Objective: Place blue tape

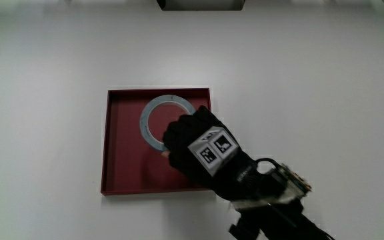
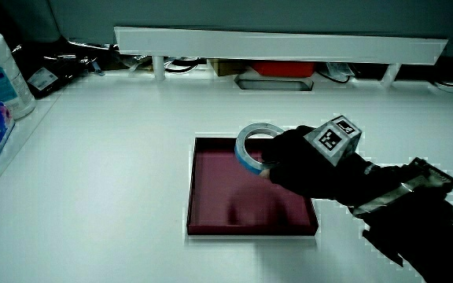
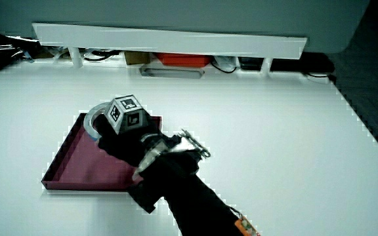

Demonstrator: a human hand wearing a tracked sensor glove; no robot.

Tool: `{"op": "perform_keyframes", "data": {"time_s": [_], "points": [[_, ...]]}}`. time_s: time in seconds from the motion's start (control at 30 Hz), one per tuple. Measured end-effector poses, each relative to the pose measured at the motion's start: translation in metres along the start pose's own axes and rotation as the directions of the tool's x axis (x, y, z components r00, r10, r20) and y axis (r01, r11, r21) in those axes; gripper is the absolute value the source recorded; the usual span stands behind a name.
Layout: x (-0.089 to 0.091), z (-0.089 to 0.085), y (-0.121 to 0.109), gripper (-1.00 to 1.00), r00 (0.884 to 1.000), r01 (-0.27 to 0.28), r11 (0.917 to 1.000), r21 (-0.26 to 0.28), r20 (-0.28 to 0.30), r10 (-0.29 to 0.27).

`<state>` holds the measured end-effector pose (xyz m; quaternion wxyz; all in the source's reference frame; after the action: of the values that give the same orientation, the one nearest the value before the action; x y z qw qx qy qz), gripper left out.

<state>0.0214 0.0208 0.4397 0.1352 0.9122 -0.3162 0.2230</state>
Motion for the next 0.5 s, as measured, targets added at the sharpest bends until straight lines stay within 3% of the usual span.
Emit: {"op": "perform_keyframes", "data": {"time_s": [0.23, 0.33, 0.5], "points": [[0.008, -0.035, 0.007, 0.0, 0.999, 0.028, 0.9987, -0.043, -0.034, -0.029], [0.012, -0.05, 0.007, 0.0, 0.999, 0.034, 0.9975, -0.062, -0.017, -0.035], [0.017, -0.063, 0.007, 0.0, 0.998, 0.056, 0.9934, -0.1, -0.02, -0.058]]}}
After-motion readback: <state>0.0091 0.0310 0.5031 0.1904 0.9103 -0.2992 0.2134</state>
